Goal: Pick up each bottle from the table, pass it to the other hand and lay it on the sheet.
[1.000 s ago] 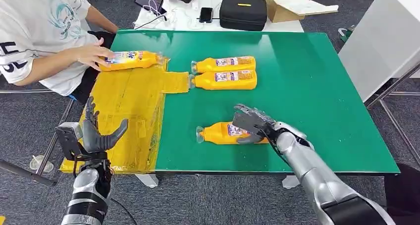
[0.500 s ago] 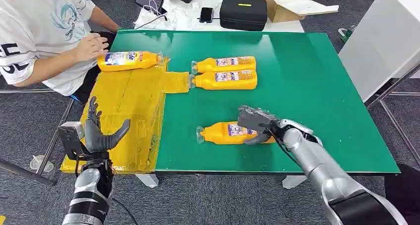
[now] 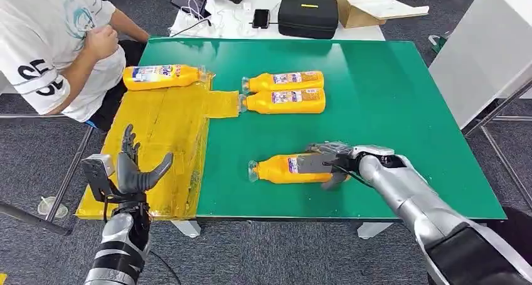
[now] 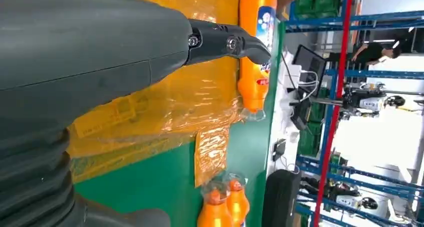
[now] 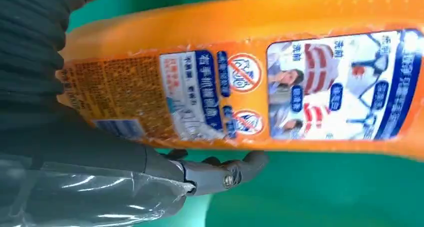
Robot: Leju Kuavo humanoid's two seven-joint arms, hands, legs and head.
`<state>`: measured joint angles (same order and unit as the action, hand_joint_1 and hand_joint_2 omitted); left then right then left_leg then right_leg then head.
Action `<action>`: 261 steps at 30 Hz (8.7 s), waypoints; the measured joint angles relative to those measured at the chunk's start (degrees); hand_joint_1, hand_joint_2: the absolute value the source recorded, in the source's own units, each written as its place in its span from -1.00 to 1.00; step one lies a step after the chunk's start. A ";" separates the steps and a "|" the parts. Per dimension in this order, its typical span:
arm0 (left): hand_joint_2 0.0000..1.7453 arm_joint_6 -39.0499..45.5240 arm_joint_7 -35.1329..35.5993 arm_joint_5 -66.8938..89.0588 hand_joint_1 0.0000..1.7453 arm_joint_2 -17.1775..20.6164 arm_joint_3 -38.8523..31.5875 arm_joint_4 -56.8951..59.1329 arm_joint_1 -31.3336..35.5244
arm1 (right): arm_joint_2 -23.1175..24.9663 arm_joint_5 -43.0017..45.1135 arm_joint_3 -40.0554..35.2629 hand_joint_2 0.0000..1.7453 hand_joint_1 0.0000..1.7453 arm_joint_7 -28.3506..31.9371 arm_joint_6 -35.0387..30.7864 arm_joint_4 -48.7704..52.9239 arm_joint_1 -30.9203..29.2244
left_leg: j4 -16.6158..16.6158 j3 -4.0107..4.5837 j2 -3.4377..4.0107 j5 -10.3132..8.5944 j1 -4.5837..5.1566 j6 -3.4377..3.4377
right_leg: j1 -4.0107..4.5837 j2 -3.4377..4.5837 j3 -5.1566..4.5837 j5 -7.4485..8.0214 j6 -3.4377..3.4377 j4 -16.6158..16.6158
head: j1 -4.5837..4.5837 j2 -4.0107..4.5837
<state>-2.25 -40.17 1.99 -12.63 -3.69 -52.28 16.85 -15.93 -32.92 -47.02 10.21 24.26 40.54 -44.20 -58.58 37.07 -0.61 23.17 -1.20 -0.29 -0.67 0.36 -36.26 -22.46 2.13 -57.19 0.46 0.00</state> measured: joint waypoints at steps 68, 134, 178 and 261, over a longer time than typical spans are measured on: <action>1.00 -25.03 11.65 -21.70 -1.00 -2.43 16.33 -14.19 -7.42 | 27.74 -1.27 31.87 1.00 1.00 27.17 -53.57 18.49 33.14 | 0.04 0.15 -0.26 0.12 -0.04 -0.02 | 0.03 -0.14 -0.11 -0.17 0.07 0.00 | 0.02 0.00; 1.00 -31.28 14.51 -28.52 1.00 0.42 20.46 -6.75 -3.52 | 34.67 -1.36 19.63 -1.00 -1.00 24.74 -58.23 -1.88 27.36 | 0.03 0.17 -0.26 0.11 -0.04 -0.02 | 0.02 -0.14 -0.14 -0.17 0.07 0.00 | 0.00 0.00; 1.00 37.38 5.39 42.16 1.00 7.23 6.56 -3.58 13.50 | 31.54 24.74 20.55 -1.00 -1.00 29.75 -51.30 38.68 35.98 | 0.03 0.14 -0.26 0.07 -0.04 -0.03 | 0.02 -0.13 -0.13 -0.16 0.06 -0.01 | 0.00 0.00; 1.00 -18.62 -0.11 14.69 -1.00 13.35 15.62 20.34 13.28 | 31.84 16.27 19.02 1.00 -1.00 21.19 -45.10 27.12 30.95 | 0.06 -0.20 0.04 0.03 -0.04 -0.10 | 0.03 0.01 0.08 -0.05 -0.09 -0.01 | 0.00 0.00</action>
<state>-20.87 -40.28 16.68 0.72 11.93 -31.94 30.12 15.91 -16.64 -28.00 31.40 -20.83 67.67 -13.25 -58.53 36.87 -0.57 23.19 -1.24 -0.39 -0.64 0.37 -36.18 -22.51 2.03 -57.20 0.46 0.00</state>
